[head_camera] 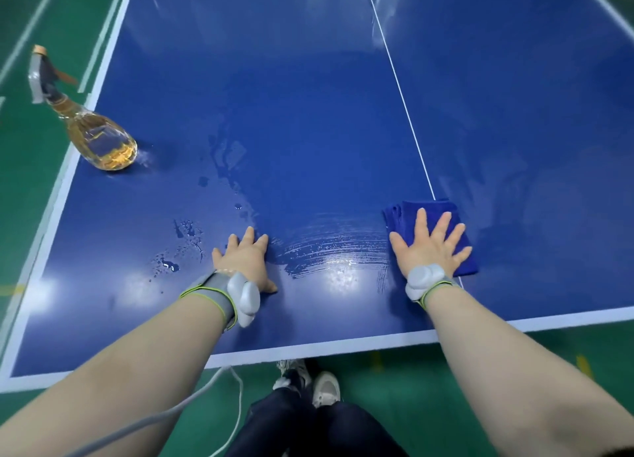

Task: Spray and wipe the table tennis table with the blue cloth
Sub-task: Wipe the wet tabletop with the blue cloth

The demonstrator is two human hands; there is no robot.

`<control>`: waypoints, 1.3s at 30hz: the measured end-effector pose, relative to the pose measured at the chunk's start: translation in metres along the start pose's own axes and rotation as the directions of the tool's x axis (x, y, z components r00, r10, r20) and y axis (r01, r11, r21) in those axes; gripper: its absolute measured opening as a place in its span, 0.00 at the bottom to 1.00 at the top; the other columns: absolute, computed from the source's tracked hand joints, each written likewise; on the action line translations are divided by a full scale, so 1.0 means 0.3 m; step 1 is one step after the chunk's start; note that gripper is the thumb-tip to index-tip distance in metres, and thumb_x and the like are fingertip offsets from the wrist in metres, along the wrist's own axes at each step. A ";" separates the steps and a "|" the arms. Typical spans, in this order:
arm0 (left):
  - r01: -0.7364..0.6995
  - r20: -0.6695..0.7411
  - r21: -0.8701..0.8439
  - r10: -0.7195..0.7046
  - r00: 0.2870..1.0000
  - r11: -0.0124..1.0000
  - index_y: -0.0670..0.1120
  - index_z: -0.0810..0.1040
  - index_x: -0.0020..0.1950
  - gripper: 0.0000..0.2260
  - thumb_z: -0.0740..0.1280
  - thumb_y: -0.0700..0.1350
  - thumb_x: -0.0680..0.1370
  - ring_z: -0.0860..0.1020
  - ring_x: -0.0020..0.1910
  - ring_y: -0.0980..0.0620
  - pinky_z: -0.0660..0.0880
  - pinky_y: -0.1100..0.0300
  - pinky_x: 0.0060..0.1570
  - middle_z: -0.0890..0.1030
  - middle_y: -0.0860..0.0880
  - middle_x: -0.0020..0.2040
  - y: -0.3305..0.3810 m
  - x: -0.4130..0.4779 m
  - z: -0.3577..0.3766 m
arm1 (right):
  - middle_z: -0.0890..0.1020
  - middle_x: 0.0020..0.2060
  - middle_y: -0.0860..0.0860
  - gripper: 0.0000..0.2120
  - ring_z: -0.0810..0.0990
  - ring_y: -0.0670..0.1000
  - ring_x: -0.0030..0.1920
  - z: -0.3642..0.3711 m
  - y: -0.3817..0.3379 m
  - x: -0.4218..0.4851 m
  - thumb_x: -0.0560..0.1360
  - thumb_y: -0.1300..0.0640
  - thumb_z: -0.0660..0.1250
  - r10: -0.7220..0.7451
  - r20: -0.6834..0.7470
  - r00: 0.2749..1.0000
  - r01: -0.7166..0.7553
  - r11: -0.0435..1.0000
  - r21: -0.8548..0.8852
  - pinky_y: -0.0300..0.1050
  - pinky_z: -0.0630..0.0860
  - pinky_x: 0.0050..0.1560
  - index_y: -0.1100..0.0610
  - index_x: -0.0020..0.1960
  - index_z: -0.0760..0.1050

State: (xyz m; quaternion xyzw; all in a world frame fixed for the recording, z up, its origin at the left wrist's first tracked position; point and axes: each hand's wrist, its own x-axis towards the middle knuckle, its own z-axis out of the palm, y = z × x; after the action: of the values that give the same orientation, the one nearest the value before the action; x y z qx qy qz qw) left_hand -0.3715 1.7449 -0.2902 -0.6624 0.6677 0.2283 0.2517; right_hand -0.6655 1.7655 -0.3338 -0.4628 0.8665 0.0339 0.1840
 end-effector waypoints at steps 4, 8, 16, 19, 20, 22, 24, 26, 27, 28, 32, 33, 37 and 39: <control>0.012 -0.006 0.016 -0.012 1.000 1.000 0.54 0.46 0.78 0.50 0.76 0.57 0.66 0.48 0.77 0.44 0.57 0.38 0.70 0.44 0.53 0.78 0.000 -0.006 0.044 | 0.39 0.79 0.56 0.39 0.36 0.64 0.77 0.072 -0.126 -0.153 0.76 0.31 0.54 -0.220 0.014 0.975 0.220 0.972 -0.079 0.70 0.40 0.72 0.44 0.80 0.43; 0.009 0.008 0.018 -0.009 1.000 1.000 0.55 0.46 0.78 0.51 0.76 0.57 0.64 0.49 0.76 0.44 0.58 0.38 0.69 0.44 0.53 0.78 -0.004 0.007 0.046 | 0.35 0.78 0.54 0.39 0.32 0.63 0.76 0.149 -0.247 -0.334 0.76 0.33 0.56 -0.565 0.166 0.808 0.585 0.802 -0.120 0.68 0.32 0.70 0.42 0.79 0.42; 0.004 0.007 0.045 -0.004 1.000 0.999 0.54 0.48 0.77 0.50 0.76 0.57 0.65 0.52 0.75 0.44 0.61 0.39 0.67 0.45 0.52 0.78 -0.005 0.010 0.041 | 0.41 0.79 0.48 0.37 0.36 0.57 0.78 0.116 -0.136 -0.255 0.74 0.32 0.59 -0.541 0.098 0.836 0.547 0.834 -0.064 0.63 0.34 0.73 0.38 0.78 0.49; 0.007 0.023 0.053 -0.008 1.000 0.999 0.54 0.48 0.77 0.49 0.76 0.57 0.65 0.52 0.75 0.45 0.61 0.39 0.67 0.44 0.53 0.78 -0.004 0.011 0.037 | 0.43 0.80 0.48 0.36 0.38 0.56 0.79 0.065 0.015 -0.153 0.74 0.31 0.58 -0.312 0.001 0.950 0.311 0.949 -0.048 0.64 0.38 0.74 0.38 0.78 0.49; 0.007 0.026 0.057 -0.009 1.000 0.998 0.55 0.47 0.77 0.49 0.76 0.57 0.65 0.51 0.75 0.45 0.61 0.39 0.68 0.44 0.53 0.78 -0.004 0.012 0.037 | 0.43 0.80 0.48 0.36 0.39 0.56 0.79 0.047 0.072 -0.120 0.74 0.31 0.57 -0.231 -0.023 0.973 0.230 0.972 -0.041 0.64 0.39 0.74 0.39 0.78 0.49; 0.011 0.026 0.056 -0.012 1.000 0.998 0.55 0.47 0.77 0.50 0.76 0.57 0.66 0.51 0.76 0.45 0.60 0.39 0.68 0.44 0.53 0.78 -0.006 0.015 0.039 | 0.43 0.80 0.49 0.37 0.39 0.57 0.79 0.021 0.158 -0.073 0.75 0.31 0.55 -0.093 -0.051 0.994 0.092 0.996 -0.006 0.65 0.40 0.74 0.41 0.79 0.49; 0.008 0.029 0.053 -0.010 1.000 0.999 0.55 0.47 0.77 0.50 0.76 0.57 0.66 0.50 0.76 0.44 0.60 0.38 0.68 0.43 0.53 0.78 -0.005 0.019 0.041 | 0.43 0.80 0.51 0.37 0.39 0.58 0.78 0.016 0.183 -0.063 0.76 0.31 0.54 -0.001 -0.060 0.998 0.002 1.000 0.028 0.67 0.41 0.74 0.43 0.79 0.48; 0.011 0.031 0.056 -0.013 0.999 0.998 0.54 0.46 0.77 0.50 0.76 0.57 0.66 0.49 0.76 0.44 0.60 0.38 0.68 0.42 0.53 0.78 -0.002 0.024 0.043 | 0.42 0.80 0.54 0.38 0.38 0.61 0.78 0.028 0.145 -0.087 0.76 0.32 0.54 0.051 -0.056 0.997 -0.049 0.998 0.029 0.69 0.42 0.73 0.45 0.80 0.46; 0.014 0.029 0.053 -0.016 0.999 0.998 0.54 0.46 0.77 0.50 0.76 0.57 0.66 0.49 0.76 0.44 0.60 0.38 0.68 0.42 0.53 0.78 -0.002 0.026 0.044 | 0.42 0.79 0.56 0.39 0.38 0.63 0.78 0.039 0.112 -0.109 0.76 0.32 0.53 0.056 -0.048 0.997 -0.055 0.998 0.028 0.71 0.42 0.72 0.46 0.80 0.45; 0.017 0.024 0.046 -0.018 1.000 0.999 0.54 0.46 0.77 0.50 0.76 0.57 0.66 0.49 0.76 0.43 0.60 0.37 0.68 0.42 0.53 0.78 -0.003 0.026 0.048 | 0.41 0.79 0.57 0.40 0.37 0.64 0.77 0.050 0.077 -0.137 0.76 0.32 0.54 0.036 -0.040 0.999 -0.034 0.999 0.028 0.72 0.41 0.72 0.47 0.80 0.44; 0.032 0.002 0.011 -0.032 0.999 0.999 0.55 0.46 0.77 0.51 0.77 0.55 0.66 0.48 0.76 0.44 0.60 0.35 0.67 0.43 0.54 0.78 0.000 0.019 0.060 | 0.38 0.78 0.60 0.44 0.34 0.67 0.76 0.117 -0.055 -0.297 0.74 0.31 0.57 -0.285 0.037 0.958 0.287 0.956 -0.065 0.73 0.38 0.70 0.49 0.80 0.41; 0.043 -0.001 0.004 -0.043 0.999 0.999 0.56 0.46 0.77 0.51 0.77 0.55 0.66 0.47 0.76 0.45 0.59 0.35 0.67 0.43 0.54 0.78 0.003 0.017 0.060 | 0.37 0.78 0.60 0.44 0.32 0.67 0.75 0.132 -0.084 -0.338 0.74 0.31 0.57 -0.386 0.077 0.919 0.392 0.915 -0.096 0.72 0.36 0.69 0.48 0.80 0.40; 0.087 -0.015 -0.039 -0.087 0.996 0.995 0.55 0.46 0.78 0.50 0.77 0.52 0.67 0.47 0.77 0.46 0.55 0.34 0.69 0.43 0.54 0.78 0.016 0.006 0.060 | 0.34 0.78 0.56 0.41 0.30 0.64 0.75 0.162 -0.127 -0.403 0.75 0.32 0.57 -0.611 0.195 0.767 0.637 0.761 -0.121 0.70 0.31 0.69 0.45 0.80 0.41; 0.105 -0.036 -0.068 -0.107 0.994 0.992 0.54 0.50 0.77 0.47 0.77 0.52 0.67 0.48 0.77 0.46 0.57 0.34 0.68 0.46 0.53 0.78 0.015 0.000 0.073 | 0.36 0.79 0.53 0.39 0.31 0.61 0.76 0.159 -0.093 -0.379 0.75 0.32 0.57 -0.627 0.168 0.761 0.646 0.758 -0.095 0.67 0.31 0.70 0.42 0.79 0.44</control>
State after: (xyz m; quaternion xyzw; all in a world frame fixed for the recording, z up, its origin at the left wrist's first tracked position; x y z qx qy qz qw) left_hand -0.3752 1.7589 -0.3072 -0.7092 0.6285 0.2235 0.2281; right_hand -0.5717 1.8502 -0.3351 -0.7391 0.6390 0.0623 0.2040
